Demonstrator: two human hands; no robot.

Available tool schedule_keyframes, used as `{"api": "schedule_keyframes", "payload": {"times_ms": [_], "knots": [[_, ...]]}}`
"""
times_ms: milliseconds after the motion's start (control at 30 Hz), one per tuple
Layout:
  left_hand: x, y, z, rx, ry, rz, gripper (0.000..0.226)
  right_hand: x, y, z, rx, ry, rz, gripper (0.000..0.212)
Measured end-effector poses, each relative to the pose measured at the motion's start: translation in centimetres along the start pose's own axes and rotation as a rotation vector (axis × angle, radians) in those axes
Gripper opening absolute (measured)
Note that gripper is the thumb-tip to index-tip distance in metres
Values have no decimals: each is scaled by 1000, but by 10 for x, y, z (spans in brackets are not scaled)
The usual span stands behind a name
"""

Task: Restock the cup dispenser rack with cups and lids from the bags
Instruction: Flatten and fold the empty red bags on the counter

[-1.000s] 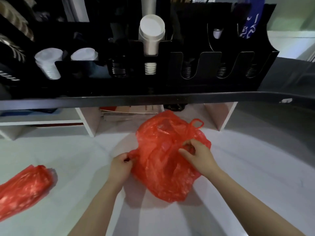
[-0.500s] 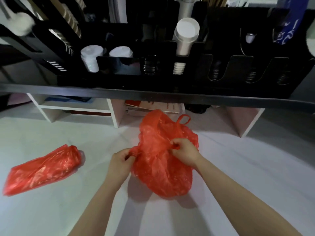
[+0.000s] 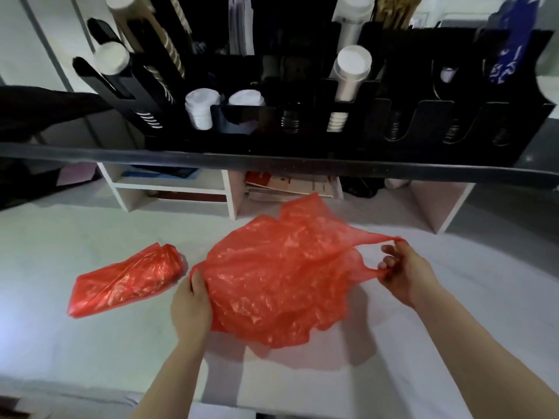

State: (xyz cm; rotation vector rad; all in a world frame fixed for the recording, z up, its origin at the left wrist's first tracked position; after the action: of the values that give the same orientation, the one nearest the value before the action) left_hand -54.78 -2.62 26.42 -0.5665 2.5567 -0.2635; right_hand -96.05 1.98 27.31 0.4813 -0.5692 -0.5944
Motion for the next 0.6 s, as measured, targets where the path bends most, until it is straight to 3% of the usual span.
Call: {"api": "schedule_keyframes", "payload": {"times_ms": [167,367,533,600], "knots": [[-34,0,12,14,-22,1,31,-38,24,-8,14,-117,-77,24],[-50,18,29,29,30,140,31,-62,67,-22,-9,-351,-31,49],[-50,31,32,89,104,378,19,-81,99,-33,-90,-446,-38,54],[-47,42,35,36,183,566,30,-95,108,-36,-104,-490,-65,55]]}}
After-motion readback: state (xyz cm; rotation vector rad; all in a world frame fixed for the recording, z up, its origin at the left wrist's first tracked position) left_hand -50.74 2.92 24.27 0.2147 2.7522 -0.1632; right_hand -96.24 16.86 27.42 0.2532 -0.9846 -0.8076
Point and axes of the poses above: each hand's wrist, its own y-axis away from the middle knuckle, its own x-axis out of the palm, z = x × y, the point moved 7 cm from there along -y, towards the middle knuckle, and after that the axes turned 7 degrees about x, right-handed, at the moved point
